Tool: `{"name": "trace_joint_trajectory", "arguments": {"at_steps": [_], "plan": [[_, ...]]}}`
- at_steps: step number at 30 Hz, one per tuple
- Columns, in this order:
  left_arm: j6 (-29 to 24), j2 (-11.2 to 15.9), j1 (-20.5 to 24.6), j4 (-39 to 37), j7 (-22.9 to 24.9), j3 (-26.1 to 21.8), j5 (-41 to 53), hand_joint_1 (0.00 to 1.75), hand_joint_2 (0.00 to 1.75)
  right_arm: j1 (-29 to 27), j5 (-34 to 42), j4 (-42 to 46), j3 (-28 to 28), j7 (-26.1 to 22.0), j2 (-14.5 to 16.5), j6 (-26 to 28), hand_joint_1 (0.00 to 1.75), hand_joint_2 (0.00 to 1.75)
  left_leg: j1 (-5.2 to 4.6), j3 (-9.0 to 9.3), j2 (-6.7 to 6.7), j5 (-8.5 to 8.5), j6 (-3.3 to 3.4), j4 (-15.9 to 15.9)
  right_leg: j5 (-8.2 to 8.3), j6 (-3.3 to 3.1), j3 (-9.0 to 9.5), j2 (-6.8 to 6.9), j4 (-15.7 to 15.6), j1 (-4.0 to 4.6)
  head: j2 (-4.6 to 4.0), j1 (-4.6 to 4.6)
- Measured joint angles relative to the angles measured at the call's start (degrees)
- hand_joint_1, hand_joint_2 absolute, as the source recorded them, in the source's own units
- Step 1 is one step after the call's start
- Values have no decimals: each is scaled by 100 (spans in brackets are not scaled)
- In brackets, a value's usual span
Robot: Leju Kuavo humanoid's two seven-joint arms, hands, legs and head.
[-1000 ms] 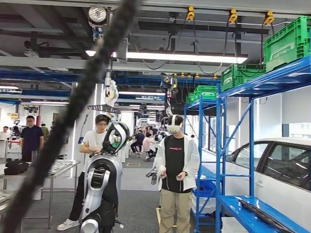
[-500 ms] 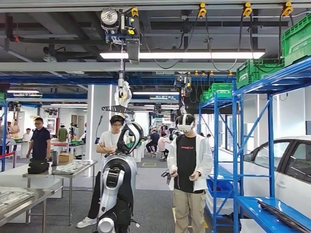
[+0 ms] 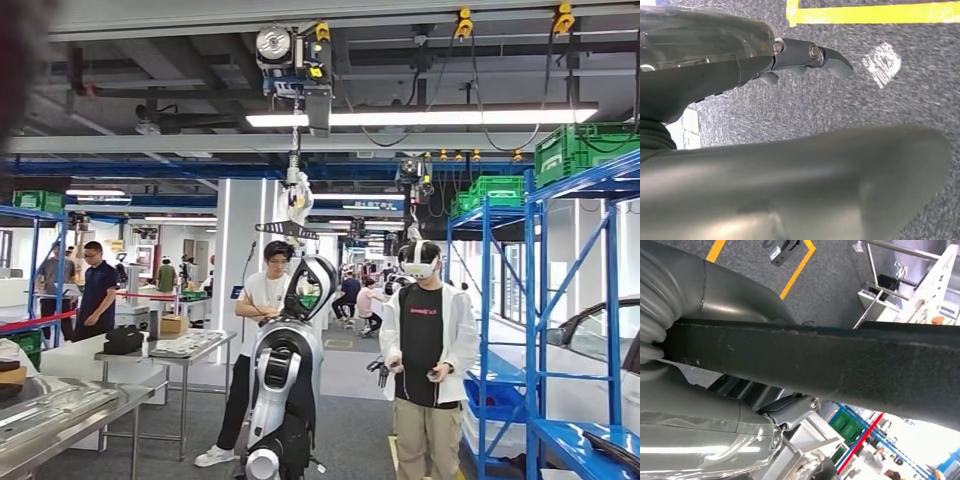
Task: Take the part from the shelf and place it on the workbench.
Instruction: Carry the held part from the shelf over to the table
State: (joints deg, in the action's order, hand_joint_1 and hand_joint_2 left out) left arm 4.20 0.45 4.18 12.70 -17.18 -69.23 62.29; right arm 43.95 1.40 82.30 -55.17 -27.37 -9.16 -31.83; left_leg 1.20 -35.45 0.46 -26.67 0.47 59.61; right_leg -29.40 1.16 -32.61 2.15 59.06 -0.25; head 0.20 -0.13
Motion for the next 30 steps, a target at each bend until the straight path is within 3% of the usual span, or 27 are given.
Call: {"name": "trace_joint_trajectory", "arguments": {"at_steps": [2,4,5,6,7,9,11,14,16,19,21,22,24,26,30], "plan": [[0,9,1,0,-4,-7,8,0,175,59,20,8,-1,17,-13,-37,175,175,4,0,-33,18,60,-13,-307,30,-192,-110,465,-17,0,0],[0,16,5,0,-7,-19,13,0,175,85,41,9,-4,27,-35,-62,175,175,-15,-5,-79,22,84,-13,-669,32,-559,-166,1278,-19,0,0],[0,19,4,0,-7,-25,14,0,175,87,51,8,-8,31,-48,-74,175,175,-29,-7,-108,24,90,-12,-748,24,-701,-176,1575,-17,0,0],[0,21,1,0,-7,-28,15,0,175,87,60,8,-10,32,-57,-84,175,175,-42,-5,-141,25,93,-11,-706,6,-739,-184,1642,-12,0,0],[0,22,1,0,-7,-31,16,0,175,91,68,8,-13,33,-64,-92,175,175,-53,1,-174,25,94,-11,-553,-22,-661,-198,1462,-3,0,0],[0,21,5,-1,-8,-33,22,0,175,111,78,11,-13,32,-70,-98,175,175,-60,20,-240,26,94,-13,-122,-104,-297,-283,668,36,0,1],[2,15,19,-1,-9,-34,29,0,175,137,90,15,-13,30,-83,-101,175,175,-53,3,-295,38,72,-11,112,-168,-45,-386,83,74,1,1],[2,13,4,0,-9,-36,32,0,175,157,102,19,-13,28,-97,-101,175,175,-37,-52,-351,70,3,-23,134,-199,-3,-382,-84,80,1,1],[4,15,-6,0,-9,-38,36,0,175,164,107,28,-13,26,-98,-100,175,175,-47,-120,-302,-53,-39,117,178,-230,25,-319,-169,49,0,0],[7,22,14,0,-9,-38,40,0,175,163,111,33,-20,23,-99,-101,175,175,-42,-520,-175,-546,-102,1030,208,-258,38,-210,-211,40,0,2],[6,25,9,0,-8,-39,40,0,175,146,109,31,-35,24,-101,-102,175,175,-21,-701,-147,-659,-139,1459,206,-255,36,-146,-207,39,0,2],[5,25,4,0,-7,-39,40,0,175,141,109,31,-40,24,-101,-102,175,175,-6,-643,-130,-563,-154,1365,201,-248,36,-119,-200,38,0,2],[3,25,2,0,-7,-40,40,0,175,140,109,32,-43,24,-102,-102,175,175,22,-275,-54,-217,-177,663,174,-210,38,-76,-168,31,0,1],[2,23,14,0,-7,-40,42,0,175,147,111,34,-40,19,-108,-100,175,175,12,12,19,-36,-148,90,140,-150,14,-48,-113,50,0,2],[2,21,7,0,-7,-42,64,0,175,147,110,46,-39,-15,-123,-100,175,175,-24,34,-10,-22,-6,-11,103,-49,-17,-29,-71,49,0,0]]}}
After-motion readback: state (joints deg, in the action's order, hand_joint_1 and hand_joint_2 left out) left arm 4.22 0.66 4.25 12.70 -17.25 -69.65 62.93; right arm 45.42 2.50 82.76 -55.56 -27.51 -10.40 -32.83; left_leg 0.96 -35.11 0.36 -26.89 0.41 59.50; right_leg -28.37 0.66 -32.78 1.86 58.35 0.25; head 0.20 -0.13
